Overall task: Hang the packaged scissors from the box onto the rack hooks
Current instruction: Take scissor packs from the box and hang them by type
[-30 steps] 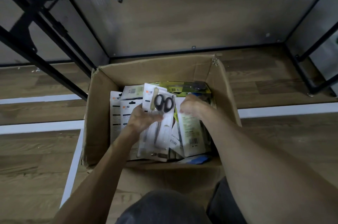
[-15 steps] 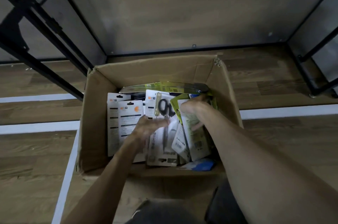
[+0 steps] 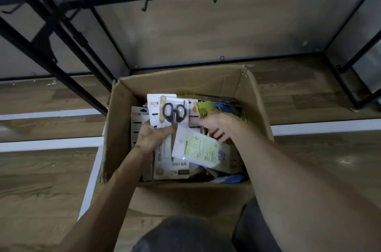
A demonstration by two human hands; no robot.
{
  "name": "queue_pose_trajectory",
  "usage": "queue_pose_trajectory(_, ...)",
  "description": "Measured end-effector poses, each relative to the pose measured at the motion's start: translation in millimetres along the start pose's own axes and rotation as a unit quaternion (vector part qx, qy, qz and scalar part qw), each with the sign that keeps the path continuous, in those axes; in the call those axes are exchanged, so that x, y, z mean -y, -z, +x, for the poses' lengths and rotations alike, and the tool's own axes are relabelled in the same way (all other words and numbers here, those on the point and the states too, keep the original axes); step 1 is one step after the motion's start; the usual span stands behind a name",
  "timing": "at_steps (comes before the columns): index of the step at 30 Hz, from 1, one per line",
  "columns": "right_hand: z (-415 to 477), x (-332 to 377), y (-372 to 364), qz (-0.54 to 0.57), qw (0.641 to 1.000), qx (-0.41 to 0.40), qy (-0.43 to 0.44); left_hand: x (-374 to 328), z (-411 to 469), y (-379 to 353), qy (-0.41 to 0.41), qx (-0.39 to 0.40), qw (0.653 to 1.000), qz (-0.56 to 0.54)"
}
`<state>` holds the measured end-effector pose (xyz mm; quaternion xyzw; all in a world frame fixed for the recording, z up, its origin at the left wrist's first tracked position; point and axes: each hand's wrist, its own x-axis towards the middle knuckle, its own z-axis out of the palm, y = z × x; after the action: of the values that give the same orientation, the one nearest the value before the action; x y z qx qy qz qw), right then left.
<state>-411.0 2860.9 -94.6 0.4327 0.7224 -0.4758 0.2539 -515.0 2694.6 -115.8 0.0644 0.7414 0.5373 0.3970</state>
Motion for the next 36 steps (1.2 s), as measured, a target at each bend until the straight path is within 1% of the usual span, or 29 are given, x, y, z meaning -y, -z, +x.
queue_pose_trajectory(2, -2.0, -2.7, -0.6, 0.010, 1.000, 0.028, -0.010, -2.3, -5.4, 4.0, -0.001, -0.010, 1.000, -0.017)
queue_pose_trajectory(4, -8.6, -4.1, 2.2, -0.025, 0.995, 0.096, 0.000, -0.5, -4.1, 7.6, -0.004, -0.024, 1.000, -0.016)
queue_pose_trajectory(5, -11.8, -4.6, 2.9, -0.059, 0.989, 0.139, 0.008, -0.5, -4.3, 7.7, -0.004, -0.028, 1.000, -0.011)
queue_pose_trajectory(7, -14.0, -3.8, 0.9, -0.182, 0.962, 0.204, 0.006, 0.4, -4.4, 9.8, -0.009, -0.034, 0.999, 0.003)
queue_pose_trajectory(8, -13.8, -2.6, -1.4, -0.254, 0.943, 0.216, -0.001, -0.4, -5.9, 9.9, -0.014, -0.035, 0.999, 0.002)
queue_pose_trajectory(9, -11.7, -2.2, -3.8, -0.319, 0.924, 0.209, 0.004, -1.5, -6.5, 11.1, -0.021, -0.037, 0.999, -0.002)
queue_pose_trajectory(10, -10.7, -1.4, -4.2, -0.356, 0.914, 0.195, 0.019, -3.0, -6.7, 12.4, -0.029, -0.037, 0.999, -0.008)
queue_pose_trajectory(11, -8.6, -1.3, -2.9, -0.352, 0.920, 0.168, 0.048, -4.7, -7.3, 13.6, -0.040, -0.036, 0.998, -0.012)
queue_pose_trajectory(12, -8.3, -1.8, -0.4, -0.313, 0.937, 0.141, 0.073, -6.6, -7.4, 14.8, -0.052, -0.037, 0.998, -0.018)
queue_pose_trajectory(14, -4.6, -6.4, 6.6, -0.155, 0.977, 0.104, 0.101, -12.3, -7.4, 16.6, -0.077, -0.058, 0.995, -0.024)
queue_pose_trajectory(15, -3.4, -9.2, 9.1, -0.057, 0.988, 0.097, 0.105, -16.2, -7.3, 17.8, -0.087, -0.074, 0.993, -0.029)
queue_pose_trajectory(16, -4.1, -11.8, 11.2, 0.040, 0.989, 0.094, 0.103, -20.4, -6.4, 20.2, -0.099, -0.081, 0.991, -0.038)
queue_pose_trajectory(17, -3.3, -13.9, 13.0, 0.123, 0.983, 0.086, 0.105, -25.0, -6.1, 22.2, -0.102, -0.088, 0.990, -0.047)
queue_pose_trajectory(19, -5.6, -13.4, 16.7, 0.238, 0.962, 0.060, 0.121, -31.8, -6.4, 25.5, -0.095, -0.080, 0.990, -0.068)
queue_pose_trajectory(21, -8.8, -7.0, 17.5, 0.322, 0.935, 0.019, 0.147, -33.9, -8.3, 24.2, -0.075, -0.054, 0.992, -0.084)
queue_pose_trajectory(22, -9.1, -3.2, 16.8, 0.343, 0.926, -0.013, 0.157, -33.5, -9.4, 20.8, -0.067, -0.040, 0.993, -0.089)
queue_pose_trajectory(23, -7.4, 0.7, 15.6, 0.338, 0.926, -0.050, 0.161, -32.7, -11.5, 15.2, -0.057, -0.024, 0.993, -0.096)
queue_pose_trajectory(25, -3.1, 4.9, 12.1, 0.289, 0.941, -0.099, 0.147, -28.2, -11.7, 2.7, -0.043, -0.001, 0.993, -0.110)
queue_pose_trajectory(26, -1.4, 5.2, 10.4, 0.273, 0.948, -0.100, 0.131, -26.1, -11.3, -2.7, -0.038, 0.005, 0.993, -0.114)
queue_pose_trajectory(29, 3.9, 1.1, 8.9, 0.252, 0.963, -0.069, 0.071, -22.5, -8.7, -15.9, -0.022, 0.013, 0.992, -0.122)
queue_pose_trajectory(31, 8.3, -5.7, 8.8, 0.207, 0.975, -0.061, 0.049, -21.3, -6.7, -21.6, -0.010, 0.036, 0.992, -0.120)
queue_pose_trajectory(34, 12.0, -10.0, 9.5, 0.147, 0.986, -0.064, 0.050, -21.2, -4.5, -24.4, -0.002, 0.087, 0.993, -0.085)
queue_pose_trajectory(36, 14.7, -8.1, 11.6, 0.138, 0.984, -0.087, 0.072, -17.0, -1.3, -25.8, -0.003, 0.106, 0.991, -0.080)
